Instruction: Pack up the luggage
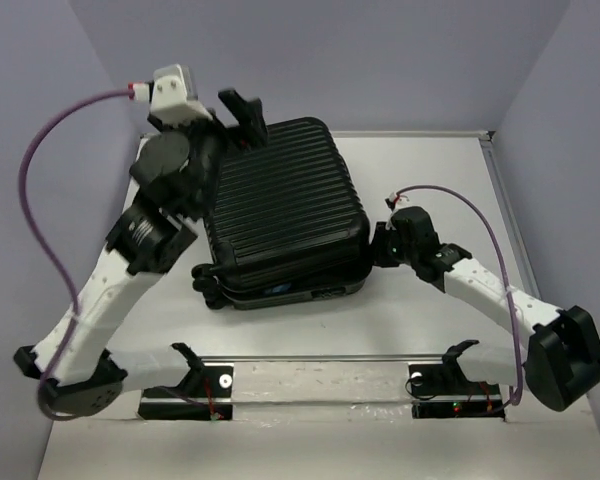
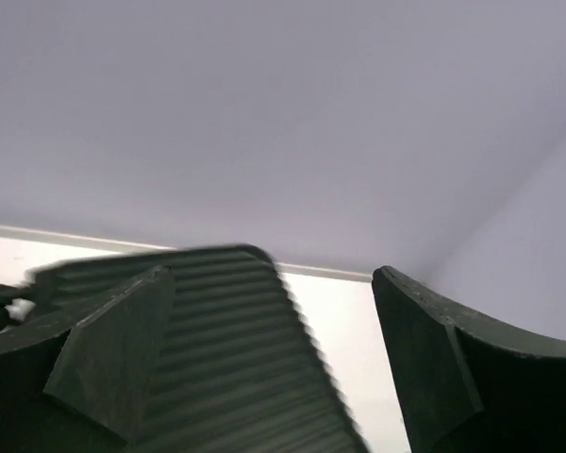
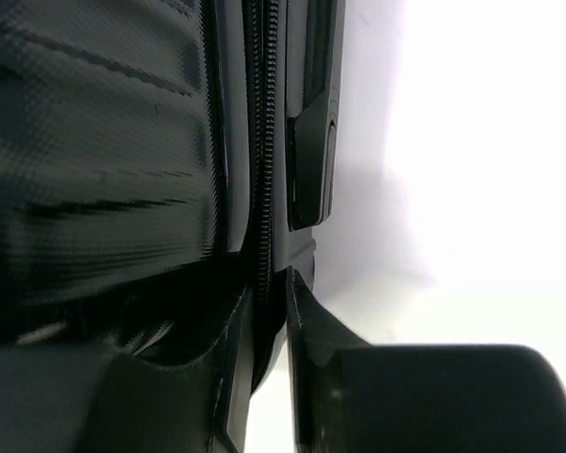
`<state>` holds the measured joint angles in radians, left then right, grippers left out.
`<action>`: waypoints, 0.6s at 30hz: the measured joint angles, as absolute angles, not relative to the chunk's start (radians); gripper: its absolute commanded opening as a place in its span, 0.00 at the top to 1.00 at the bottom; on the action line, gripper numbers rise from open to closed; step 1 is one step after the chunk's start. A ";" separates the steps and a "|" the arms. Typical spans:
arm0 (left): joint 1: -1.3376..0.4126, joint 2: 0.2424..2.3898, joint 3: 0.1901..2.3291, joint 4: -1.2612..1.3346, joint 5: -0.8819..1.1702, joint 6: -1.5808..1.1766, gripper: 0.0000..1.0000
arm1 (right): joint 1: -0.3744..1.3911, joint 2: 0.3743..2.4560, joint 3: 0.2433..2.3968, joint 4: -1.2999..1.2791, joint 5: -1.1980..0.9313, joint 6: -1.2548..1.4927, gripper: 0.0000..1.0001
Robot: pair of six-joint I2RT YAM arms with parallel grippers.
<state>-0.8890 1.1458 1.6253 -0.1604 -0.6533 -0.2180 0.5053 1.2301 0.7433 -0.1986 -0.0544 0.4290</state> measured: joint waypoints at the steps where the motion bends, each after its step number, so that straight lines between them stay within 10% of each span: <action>1: -0.796 1.192 1.658 -0.175 -0.600 -0.226 0.01 | 0.502 1.198 0.737 -0.239 -0.026 0.425 0.36; 4: -0.488 1.422 1.841 -0.253 -0.466 -0.245 0.01 | 0.493 1.134 0.736 -0.347 0.057 0.428 0.15; 8: -0.276 1.771 2.095 -0.333 -0.239 -0.271 0.01 | 0.477 1.043 0.740 -0.441 0.118 0.437 0.13; 13: -0.101 2.217 2.474 -0.435 0.065 -0.327 0.02 | 0.477 0.893 0.773 -0.508 0.086 0.435 0.76; 18: 0.006 2.389 2.496 -0.363 0.349 -0.440 0.02 | 0.591 0.872 0.788 -0.516 -0.086 0.425 0.84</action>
